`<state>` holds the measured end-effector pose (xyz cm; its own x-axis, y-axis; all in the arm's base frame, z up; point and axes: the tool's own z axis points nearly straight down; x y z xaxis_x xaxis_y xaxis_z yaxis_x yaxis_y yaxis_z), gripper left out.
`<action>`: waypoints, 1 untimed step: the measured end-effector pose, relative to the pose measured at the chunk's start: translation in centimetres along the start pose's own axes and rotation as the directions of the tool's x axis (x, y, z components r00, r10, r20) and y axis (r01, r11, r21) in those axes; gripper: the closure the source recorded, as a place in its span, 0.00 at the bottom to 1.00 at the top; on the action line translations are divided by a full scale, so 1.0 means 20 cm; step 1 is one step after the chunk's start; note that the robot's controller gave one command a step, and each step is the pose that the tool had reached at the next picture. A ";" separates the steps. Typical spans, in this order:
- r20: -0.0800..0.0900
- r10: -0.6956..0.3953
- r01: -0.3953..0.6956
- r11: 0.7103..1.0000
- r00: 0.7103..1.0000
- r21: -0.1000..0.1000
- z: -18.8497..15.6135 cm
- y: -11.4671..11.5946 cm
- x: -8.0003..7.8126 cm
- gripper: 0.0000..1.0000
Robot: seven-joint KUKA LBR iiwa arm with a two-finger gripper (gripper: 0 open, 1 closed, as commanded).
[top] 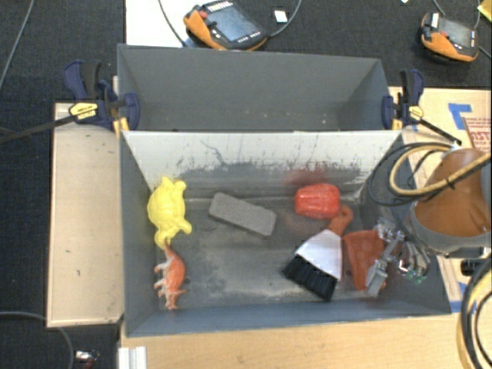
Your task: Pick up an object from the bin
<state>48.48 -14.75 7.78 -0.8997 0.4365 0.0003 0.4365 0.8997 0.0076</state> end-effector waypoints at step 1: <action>0.025 -0.242 0.242 0.970 0.970 0.005 -0.03 0.00 -0.01 0.00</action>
Offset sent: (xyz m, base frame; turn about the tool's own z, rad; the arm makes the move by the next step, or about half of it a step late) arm -0.0006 0.0009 -0.0078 0.0939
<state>48.61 -14.89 8.31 -0.9781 0.2062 -0.0264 0.2062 0.9785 0.0022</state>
